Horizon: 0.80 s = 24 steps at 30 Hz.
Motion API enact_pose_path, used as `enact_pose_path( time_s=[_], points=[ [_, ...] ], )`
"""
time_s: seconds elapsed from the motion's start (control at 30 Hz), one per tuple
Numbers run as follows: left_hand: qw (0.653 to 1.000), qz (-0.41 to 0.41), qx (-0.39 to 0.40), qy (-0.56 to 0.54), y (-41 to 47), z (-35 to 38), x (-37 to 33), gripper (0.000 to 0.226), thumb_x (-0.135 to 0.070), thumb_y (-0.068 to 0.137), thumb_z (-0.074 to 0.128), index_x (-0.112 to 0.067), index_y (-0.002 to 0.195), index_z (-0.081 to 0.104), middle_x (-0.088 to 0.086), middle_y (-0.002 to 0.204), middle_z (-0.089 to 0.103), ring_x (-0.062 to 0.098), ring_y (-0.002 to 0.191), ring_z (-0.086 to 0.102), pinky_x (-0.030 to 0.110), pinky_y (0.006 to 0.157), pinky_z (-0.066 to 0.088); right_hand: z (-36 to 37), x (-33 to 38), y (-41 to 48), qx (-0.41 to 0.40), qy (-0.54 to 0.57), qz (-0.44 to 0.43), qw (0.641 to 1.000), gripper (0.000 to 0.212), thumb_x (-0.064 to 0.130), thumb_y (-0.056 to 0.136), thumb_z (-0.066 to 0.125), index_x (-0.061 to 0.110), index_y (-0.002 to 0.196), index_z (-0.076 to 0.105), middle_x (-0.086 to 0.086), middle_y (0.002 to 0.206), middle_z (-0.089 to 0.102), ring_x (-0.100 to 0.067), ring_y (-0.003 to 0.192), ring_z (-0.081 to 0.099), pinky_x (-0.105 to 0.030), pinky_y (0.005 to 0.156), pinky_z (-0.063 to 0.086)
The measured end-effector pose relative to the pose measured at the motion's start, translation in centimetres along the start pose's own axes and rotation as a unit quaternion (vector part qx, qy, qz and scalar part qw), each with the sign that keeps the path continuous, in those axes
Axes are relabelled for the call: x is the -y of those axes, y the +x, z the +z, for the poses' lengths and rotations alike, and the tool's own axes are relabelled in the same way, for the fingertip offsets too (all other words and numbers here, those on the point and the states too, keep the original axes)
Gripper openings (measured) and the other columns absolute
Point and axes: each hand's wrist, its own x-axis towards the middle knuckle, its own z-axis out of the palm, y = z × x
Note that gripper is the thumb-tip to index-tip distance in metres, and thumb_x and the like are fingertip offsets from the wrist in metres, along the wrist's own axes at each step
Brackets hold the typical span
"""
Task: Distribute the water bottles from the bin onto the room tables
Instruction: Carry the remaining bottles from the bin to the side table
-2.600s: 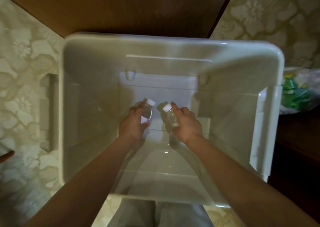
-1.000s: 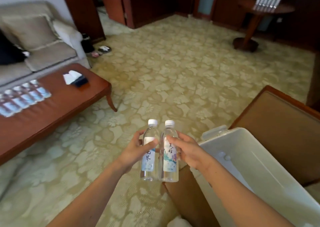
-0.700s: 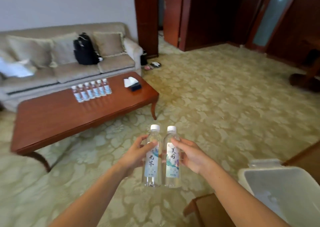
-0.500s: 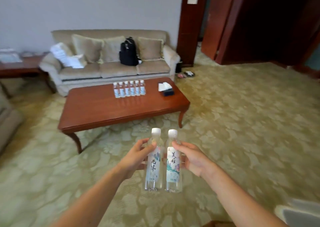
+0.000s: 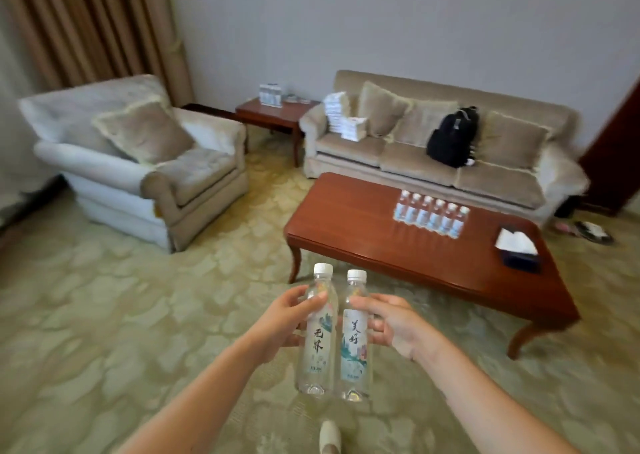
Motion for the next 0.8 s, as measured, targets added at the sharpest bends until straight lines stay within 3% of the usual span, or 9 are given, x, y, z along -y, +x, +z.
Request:
enact_pose_path(
  time_s=[0.17, 0.3, 0.5, 0.7, 0.8],
  points=[
    [0.997, 0.005, -0.062, -0.039, 4.8, -4.4, -2.8, 0.043, -0.040, 0.084, 0.071, -0.024, 0.122, 0.057, 0.005, 0.102, 0.075, 0.022, 0.087, 0.074, 0.037, 0.070, 0.059, 2.1, 4.8, 8.5, 0.068, -0.032, 0.001, 0.997, 0.075, 0.025, 0.054, 0.090, 0.001, 0.120, 0.062, -0.015, 0.103, 0.076, -0.031, 0.097, 0.073, -0.041, 0.076, 0.061],
    [0.994, 0.009, -0.099, -0.052, 8.8, -7.3, -5.9, 0.050, -0.043, 0.076, 0.074, -0.021, 0.119, 0.060, 0.007, 0.102, 0.075, 0.022, 0.086, 0.073, 0.034, 0.070, 0.059, 3.0, 9.3, 14.8, 0.104, -0.086, -0.011, 0.991, 0.071, 0.027, 0.052, 0.091, 0.008, 0.117, 0.070, -0.007, 0.102, 0.077, -0.016, 0.093, 0.074, -0.028, 0.067, 0.055],
    [0.987, 0.023, -0.154, -0.041, 14.6, -12.7, -9.8, 0.059, -0.034, 0.066, 0.084, -0.016, 0.119, 0.064, 0.006, 0.103, 0.075, 0.025, 0.096, 0.073, 0.040, 0.085, 0.059, 5.6, 15.2, 23.2, 0.163, -0.110, -0.023, 0.980, 0.045, 0.025, 0.061, 0.087, 0.012, 0.102, 0.075, -0.007, 0.094, 0.078, -0.015, 0.086, 0.074, -0.025, 0.061, 0.057],
    [0.982, 0.009, -0.185, -0.031, 19.6, -19.3, -13.0, 0.049, -0.030, 0.071, 0.085, -0.018, 0.115, 0.069, 0.001, 0.101, 0.077, 0.015, 0.093, 0.073, 0.024, 0.073, 0.056, 9.8, 19.0, 31.4, 0.186, -0.136, -0.012, 0.973, 0.068, 0.030, 0.053, 0.091, 0.010, 0.115, 0.070, -0.010, 0.103, 0.077, -0.020, 0.100, 0.073, -0.031, 0.074, 0.062],
    [0.983, 0.005, -0.183, -0.024, 22.7, -23.3, -14.4, 0.045, -0.028, 0.071, 0.084, -0.019, 0.114, 0.071, -0.001, 0.101, 0.077, 0.012, 0.093, 0.073, 0.021, 0.071, 0.056, 12.3, 21.0, 35.9, 0.187, -0.139, -0.013, 0.972, 0.075, 0.032, 0.049, 0.092, 0.011, 0.117, 0.068, -0.008, 0.103, 0.077, -0.018, 0.097, 0.074, -0.030, 0.072, 0.059]
  ],
)
